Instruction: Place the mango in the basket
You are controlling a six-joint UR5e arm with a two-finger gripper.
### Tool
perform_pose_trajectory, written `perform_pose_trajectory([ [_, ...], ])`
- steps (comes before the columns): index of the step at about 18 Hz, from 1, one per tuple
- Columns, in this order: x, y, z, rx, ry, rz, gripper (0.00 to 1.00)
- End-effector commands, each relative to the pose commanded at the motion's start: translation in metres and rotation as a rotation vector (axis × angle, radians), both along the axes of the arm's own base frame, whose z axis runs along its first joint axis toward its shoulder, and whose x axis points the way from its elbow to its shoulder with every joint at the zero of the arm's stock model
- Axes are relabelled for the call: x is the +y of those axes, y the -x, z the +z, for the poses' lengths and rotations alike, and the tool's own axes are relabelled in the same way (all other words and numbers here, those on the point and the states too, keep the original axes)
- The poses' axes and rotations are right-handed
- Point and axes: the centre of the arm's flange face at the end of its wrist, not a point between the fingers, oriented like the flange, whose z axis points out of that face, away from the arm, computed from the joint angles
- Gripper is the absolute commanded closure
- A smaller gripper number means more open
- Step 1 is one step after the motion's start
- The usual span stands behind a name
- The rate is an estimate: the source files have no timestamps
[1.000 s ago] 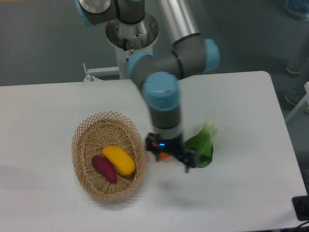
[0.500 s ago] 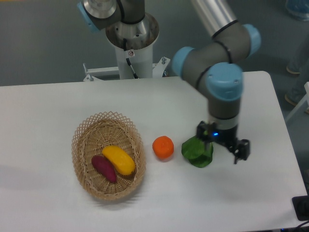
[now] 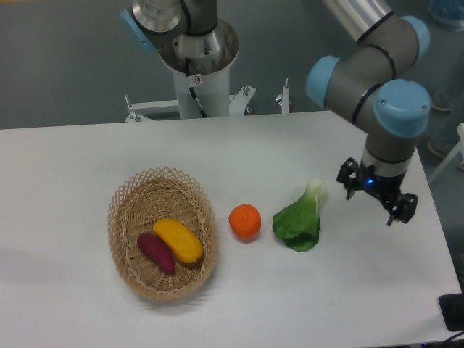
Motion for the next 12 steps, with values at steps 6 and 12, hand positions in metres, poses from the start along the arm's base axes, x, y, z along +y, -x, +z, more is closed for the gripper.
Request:
perform_pose_trajectory([
  [6, -0.0081, 0.0118, 0.0008, -0.031, 0.007, -0.008, 0.0],
  [12, -0.0073, 0.011, 0.0013, -0.034, -0.003, -0.008, 0.0],
])
